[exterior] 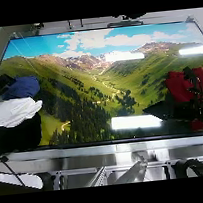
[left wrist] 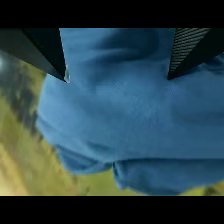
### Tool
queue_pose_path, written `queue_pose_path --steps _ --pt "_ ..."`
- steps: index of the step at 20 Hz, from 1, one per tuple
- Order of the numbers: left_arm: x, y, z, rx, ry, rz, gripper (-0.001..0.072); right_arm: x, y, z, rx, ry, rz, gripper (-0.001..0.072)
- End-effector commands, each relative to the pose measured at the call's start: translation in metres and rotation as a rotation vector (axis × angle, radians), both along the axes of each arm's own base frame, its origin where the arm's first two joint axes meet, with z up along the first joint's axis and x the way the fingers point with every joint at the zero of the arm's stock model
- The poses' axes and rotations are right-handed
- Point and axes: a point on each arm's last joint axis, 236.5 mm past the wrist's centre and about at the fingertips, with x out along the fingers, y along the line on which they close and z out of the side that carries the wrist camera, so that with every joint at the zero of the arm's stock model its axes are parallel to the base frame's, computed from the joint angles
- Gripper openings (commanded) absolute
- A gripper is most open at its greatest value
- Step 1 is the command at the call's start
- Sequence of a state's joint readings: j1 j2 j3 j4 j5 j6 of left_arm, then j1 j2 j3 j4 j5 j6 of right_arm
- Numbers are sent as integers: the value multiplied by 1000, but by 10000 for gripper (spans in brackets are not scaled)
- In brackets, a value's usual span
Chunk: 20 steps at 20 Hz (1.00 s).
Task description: Fold the shirts.
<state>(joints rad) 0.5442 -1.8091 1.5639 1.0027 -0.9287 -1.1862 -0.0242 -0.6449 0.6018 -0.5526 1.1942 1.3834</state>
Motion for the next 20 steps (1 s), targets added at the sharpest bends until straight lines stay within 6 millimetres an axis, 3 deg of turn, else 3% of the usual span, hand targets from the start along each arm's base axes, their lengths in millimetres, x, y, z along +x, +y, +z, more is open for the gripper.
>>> queue_pose_path --steps 1,2,3,4,5,6,8,10,12,14,15,17,20 --pt "-21 3 -49 -5 214 -43 697 14 -5 2 -3 -33 -55 16" --pt "-24 6 -48 7 234 -47 570 14 -5 2 -3 -33 -55 17" --pt "-21 5 -43 1 223 -49 326 14 -5 2 -3 -33 -55 16" --pt "-16 2 -36 -3 208 -56 36 14 -5 2 -3 -33 -55 16" --pt "-6 -3 -24 -12 172 -63 -1 14 -5 3 -3 -33 -55 17" --pt "7 -12 -5 -40 123 -71 0 14 -5 2 -3 -32 -55 16" --pt "38 -43 58 -115 -38 -106 10 14 -5 2 -3 -31 -54 16" --pt "59 -97 150 -192 -244 -231 10 14 -5 2 -3 -31 -55 16" --pt "52 -174 251 -276 -437 -395 10 14 -5 2 -2 -31 -55 16" --pt "26 -247 325 -340 -566 -531 13 14 -5 2 -3 -30 -55 16" --pt "11 -279 348 -363 -603 -581 17 14 -5 2 -2 -30 -55 16" --pt "-21 -340 367 -389 -621 -674 17 14 -5 1 -4 -30 -54 16" --pt "-58 -413 359 -432 -573 -795 17 13 -5 1 -4 -28 -50 17"
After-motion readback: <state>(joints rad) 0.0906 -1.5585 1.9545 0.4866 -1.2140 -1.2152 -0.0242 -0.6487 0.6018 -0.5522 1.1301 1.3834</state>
